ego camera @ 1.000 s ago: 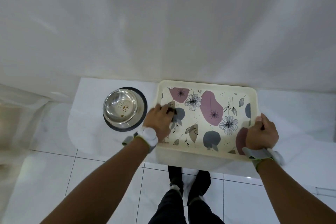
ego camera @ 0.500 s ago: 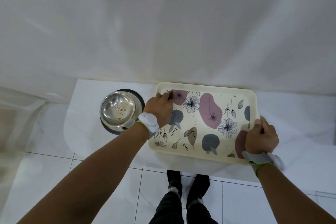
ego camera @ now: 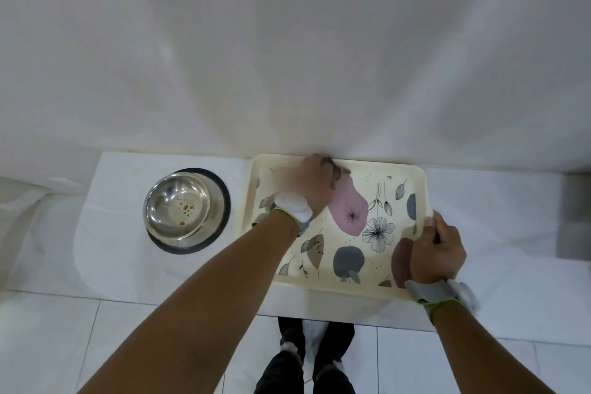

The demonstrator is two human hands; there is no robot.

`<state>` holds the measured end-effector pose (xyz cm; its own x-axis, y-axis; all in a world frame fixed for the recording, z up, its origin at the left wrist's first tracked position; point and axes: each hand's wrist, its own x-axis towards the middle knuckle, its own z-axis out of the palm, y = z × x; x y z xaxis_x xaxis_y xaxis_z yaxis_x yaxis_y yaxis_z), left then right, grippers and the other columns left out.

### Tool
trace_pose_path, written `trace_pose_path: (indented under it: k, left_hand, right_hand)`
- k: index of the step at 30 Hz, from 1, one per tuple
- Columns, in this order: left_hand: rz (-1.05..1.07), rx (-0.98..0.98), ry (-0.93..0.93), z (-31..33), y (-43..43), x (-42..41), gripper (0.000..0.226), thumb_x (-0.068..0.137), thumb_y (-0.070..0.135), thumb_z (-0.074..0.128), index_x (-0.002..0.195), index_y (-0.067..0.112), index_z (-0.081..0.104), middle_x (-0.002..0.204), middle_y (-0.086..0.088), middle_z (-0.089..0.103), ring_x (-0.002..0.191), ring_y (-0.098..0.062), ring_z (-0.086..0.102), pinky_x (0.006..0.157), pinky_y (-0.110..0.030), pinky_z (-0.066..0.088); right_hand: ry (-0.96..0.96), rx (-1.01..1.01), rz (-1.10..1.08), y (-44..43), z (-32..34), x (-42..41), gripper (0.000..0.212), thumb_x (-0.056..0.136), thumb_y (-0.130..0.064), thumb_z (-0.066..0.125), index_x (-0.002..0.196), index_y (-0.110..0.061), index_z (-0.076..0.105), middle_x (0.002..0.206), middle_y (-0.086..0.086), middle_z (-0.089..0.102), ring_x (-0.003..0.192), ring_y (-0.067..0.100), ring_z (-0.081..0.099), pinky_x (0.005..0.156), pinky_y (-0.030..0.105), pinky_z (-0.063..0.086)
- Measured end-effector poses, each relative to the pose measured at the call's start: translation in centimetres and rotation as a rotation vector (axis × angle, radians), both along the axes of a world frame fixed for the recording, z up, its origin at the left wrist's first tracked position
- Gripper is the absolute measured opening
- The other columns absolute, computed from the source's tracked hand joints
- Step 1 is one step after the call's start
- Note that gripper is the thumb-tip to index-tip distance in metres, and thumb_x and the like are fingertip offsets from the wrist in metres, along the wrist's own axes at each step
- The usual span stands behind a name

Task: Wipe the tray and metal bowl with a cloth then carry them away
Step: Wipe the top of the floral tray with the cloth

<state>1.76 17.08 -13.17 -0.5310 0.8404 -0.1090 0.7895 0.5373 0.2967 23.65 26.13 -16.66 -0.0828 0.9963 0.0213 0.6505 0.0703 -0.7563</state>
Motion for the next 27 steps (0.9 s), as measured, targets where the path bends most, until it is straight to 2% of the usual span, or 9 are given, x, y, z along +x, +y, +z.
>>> trace_pose_path:
  k: [3, 5, 9, 14, 17, 20, 21, 23, 27]
  left_hand:
    - [-0.035, 0.054, -0.037, -0.3, 3.2, 3.1, 0.015, 0.076, 0.001, 0.061, 0.090, -0.002, 0.064, 0.098, -0.021, 0.059, 0.084, -0.039, 0.058, 0.057, -0.041, 0.050]
    - [-0.067, 0.093, -0.087, -0.4, 5.8, 5.2, 0.008, 0.076, 0.000, 0.062, 0.084, 0.000, 0.064, 0.096, -0.020, 0.059, 0.081, -0.039, 0.059, 0.055, -0.041, 0.051]
    - [-0.105, 0.127, -0.182, -1.4, 8.6, 8.4, 0.011, 0.078, -0.004, 0.056, 0.086, -0.001, 0.063, 0.100, -0.021, 0.055, 0.085, -0.038, 0.053, 0.063, -0.044, 0.050]
    - [-0.201, 0.121, -0.298, -1.8, 6.0, 11.1, 0.019, 0.081, 0.000, 0.059, 0.098, 0.000, 0.068, 0.103, -0.019, 0.053, 0.087, -0.037, 0.055, 0.072, -0.041, 0.050]
    - [-0.236, 0.118, -0.380, -1.2, 3.4, 13.3, 0.026, 0.072, 0.013, 0.067, 0.094, -0.001, 0.071, 0.094, -0.021, 0.058, 0.082, -0.036, 0.057, 0.066, -0.035, 0.047]
    - [-0.355, 0.177, -0.420, -0.8, 0.7, 15.9, 0.019, 0.068, 0.014, 0.072, 0.082, 0.001, 0.073, 0.090, -0.019, 0.062, 0.079, -0.033, 0.055, 0.061, -0.034, 0.048]
    - [-0.423, 0.193, -0.399, -0.8, -0.2, 16.6, 0.012, 0.070, 0.006, 0.072, 0.081, 0.002, 0.073, 0.092, -0.019, 0.062, 0.082, -0.031, 0.051, 0.062, -0.035, 0.046]
    - [-0.482, 0.180, -0.389, -0.6, -1.0, 17.0, 0.014, 0.073, -0.003, 0.065, 0.083, 0.002, 0.073, 0.100, -0.019, 0.059, 0.085, -0.031, 0.047, 0.064, -0.038, 0.046]
    - [-0.398, 0.047, -0.362, 0.0, -0.5, 16.9, 0.013, 0.077, 0.004, 0.064, 0.089, 0.003, 0.071, 0.116, -0.018, 0.048, 0.080, -0.039, 0.053, 0.059, -0.043, 0.051]
  right_hand:
    - [0.009, -0.021, 0.011, -0.4, 0.0, -0.3, 0.036, 0.089, -0.027, 0.046, 0.111, -0.010, 0.069, 0.090, 0.018, 0.066, 0.085, 0.034, 0.062, 0.074, 0.026, 0.040]
    - [0.022, -0.040, -0.006, -0.2, 0.1, -0.2, 0.034, 0.090, -0.027, 0.047, 0.110, -0.011, 0.069, 0.091, 0.016, 0.067, 0.086, 0.031, 0.062, 0.074, 0.024, 0.040]
    - [0.123, -0.201, -0.045, 0.7, 0.6, 0.2, 0.024, 0.092, -0.014, 0.054, 0.109, -0.009, 0.071, 0.097, 0.012, 0.069, 0.087, 0.020, 0.059, 0.076, 0.021, 0.041]
    - [0.250, -0.381, -0.088, 1.4, 1.9, 0.2, 0.025, 0.091, -0.010, 0.054, 0.109, -0.009, 0.071, 0.096, 0.004, 0.067, 0.091, 0.016, 0.060, 0.063, -0.006, 0.036]
    - [0.292, -0.431, -0.107, 1.5, 2.4, 0.0, 0.025, 0.089, -0.009, 0.055, 0.107, -0.010, 0.072, 0.094, 0.005, 0.067, 0.087, 0.018, 0.062, 0.059, -0.002, 0.040]
    - [0.269, -0.430, -0.105, 1.4, 2.5, -0.1, 0.025, 0.089, -0.011, 0.056, 0.109, -0.012, 0.071, 0.096, 0.002, 0.067, 0.088, 0.016, 0.061, 0.071, 0.012, 0.044]
    - [0.264, -0.434, -0.109, 1.5, 2.4, -0.1, 0.025, 0.090, -0.012, 0.056, 0.109, -0.012, 0.071, 0.097, 0.003, 0.067, 0.088, 0.017, 0.061, 0.075, 0.017, 0.043]
    - [0.250, -0.434, -0.120, 1.4, 2.2, -0.1, 0.025, 0.090, -0.014, 0.056, 0.109, -0.013, 0.071, 0.097, 0.003, 0.068, 0.087, 0.017, 0.061, 0.079, 0.022, 0.044]
    - [0.189, -0.391, -0.124, 1.1, 1.9, -0.4, 0.026, 0.089, -0.015, 0.055, 0.110, -0.016, 0.071, 0.102, 0.010, 0.070, 0.090, 0.023, 0.063, 0.085, 0.029, 0.048]
